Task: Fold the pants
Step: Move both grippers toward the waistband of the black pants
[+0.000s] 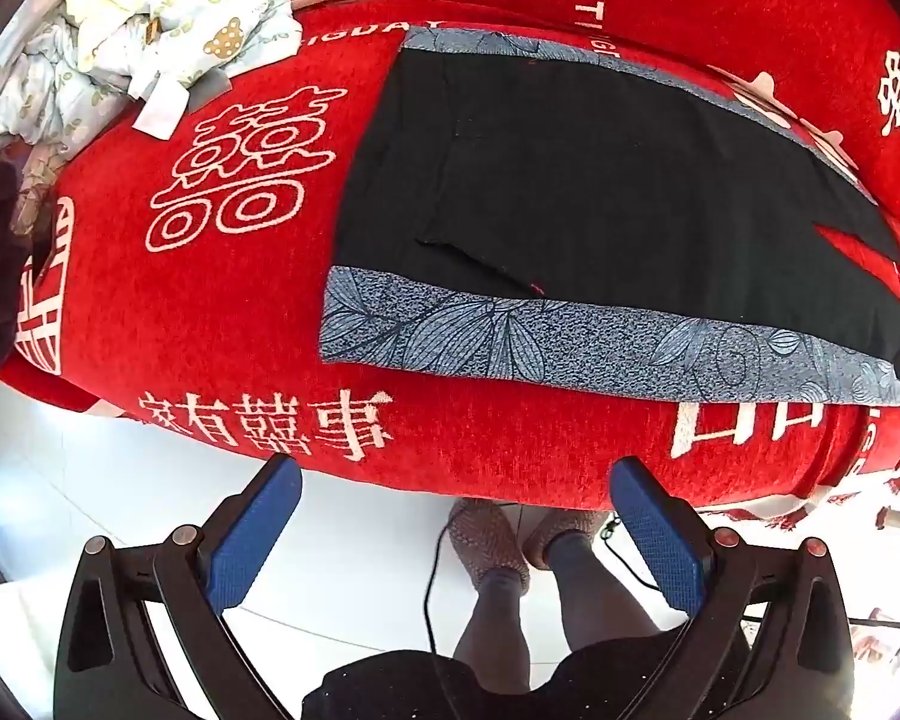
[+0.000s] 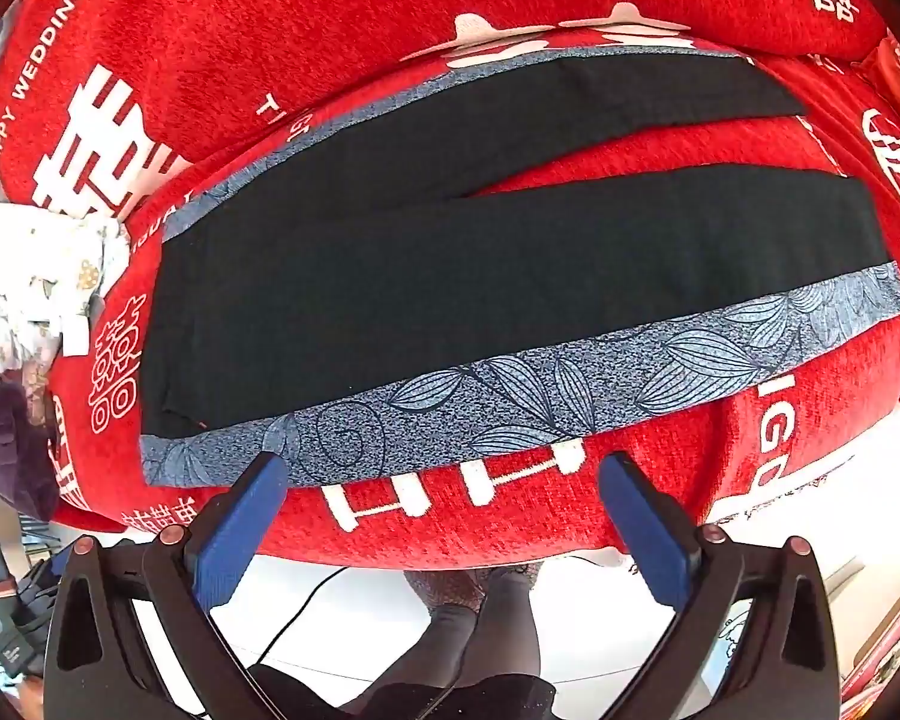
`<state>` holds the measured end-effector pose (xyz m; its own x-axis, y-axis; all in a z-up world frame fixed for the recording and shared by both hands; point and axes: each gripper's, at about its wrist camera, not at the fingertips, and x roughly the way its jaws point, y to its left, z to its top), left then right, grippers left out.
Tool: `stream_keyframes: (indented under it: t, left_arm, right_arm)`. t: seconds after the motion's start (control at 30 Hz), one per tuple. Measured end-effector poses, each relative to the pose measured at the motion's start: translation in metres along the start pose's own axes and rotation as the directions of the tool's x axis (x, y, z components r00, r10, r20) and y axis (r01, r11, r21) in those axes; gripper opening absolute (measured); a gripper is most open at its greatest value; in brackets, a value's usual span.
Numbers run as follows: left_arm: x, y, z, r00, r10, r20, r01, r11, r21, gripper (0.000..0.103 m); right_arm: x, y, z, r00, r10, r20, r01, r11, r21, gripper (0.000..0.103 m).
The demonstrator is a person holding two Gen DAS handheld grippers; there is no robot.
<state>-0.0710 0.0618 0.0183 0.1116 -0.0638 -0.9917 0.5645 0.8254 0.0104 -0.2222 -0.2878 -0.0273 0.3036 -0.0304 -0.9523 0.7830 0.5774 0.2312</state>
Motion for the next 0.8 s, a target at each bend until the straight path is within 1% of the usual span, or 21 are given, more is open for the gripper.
stream_keyframes:
  t: [0.3,0.33,0.37,0.47,0.5,0.67,0.7,0.8]
  left_arm:
    - [0.003,0.007,0.011,1.000,-0.008,0.010,0.008,1.000,-0.028,0.103]
    - [0.003,0.007,0.012,1.000,-0.005,0.012,0.006,1.000,-0.028,0.103]
    - [0.002,0.007,0.012,1.000,-0.003,0.013,0.003,1.000,-0.028,0.103]
    - [0.003,0.009,0.013,1.000,0.001,0.015,-0.001,1.000,-0.025,0.103]
    - [0.003,0.010,0.013,1.000,0.001,0.013,0.000,1.000,-0.026,0.103]
    - [0.007,0.013,0.015,1.000,0.001,0.003,-0.001,0.999,-0.032,0.103]
    - [0.008,0.014,0.016,1.000,0.003,0.001,-0.003,1.000,-0.031,0.103]
    - [0.010,0.014,0.017,1.000,0.005,-0.001,-0.005,1.000,-0.027,0.103]
  right_arm:
    - [0.003,0.010,0.001,1.000,-0.018,-0.006,0.018,1.000,-0.019,0.103]
    - [-0.003,0.006,-0.002,1.000,-0.013,-0.015,0.013,1.000,-0.017,0.103]
    - [0.000,0.006,-0.001,1.000,-0.010,-0.026,0.010,1.000,-0.015,0.103]
    - [-0.004,0.006,0.000,1.000,-0.016,-0.026,0.015,1.000,-0.016,0.103]
    - [0.004,0.011,0.003,0.999,-0.003,-0.053,0.003,1.000,-0.001,0.103]
    - [0.005,0.016,0.005,0.999,-0.004,-0.034,0.004,1.000,-0.007,0.103]
    - [0.006,0.016,0.004,1.000,-0.002,-0.011,0.001,1.000,-0.013,0.103]
    - [0.008,0.018,0.005,1.000,-0.004,-0.021,0.003,1.000,-0.014,0.103]
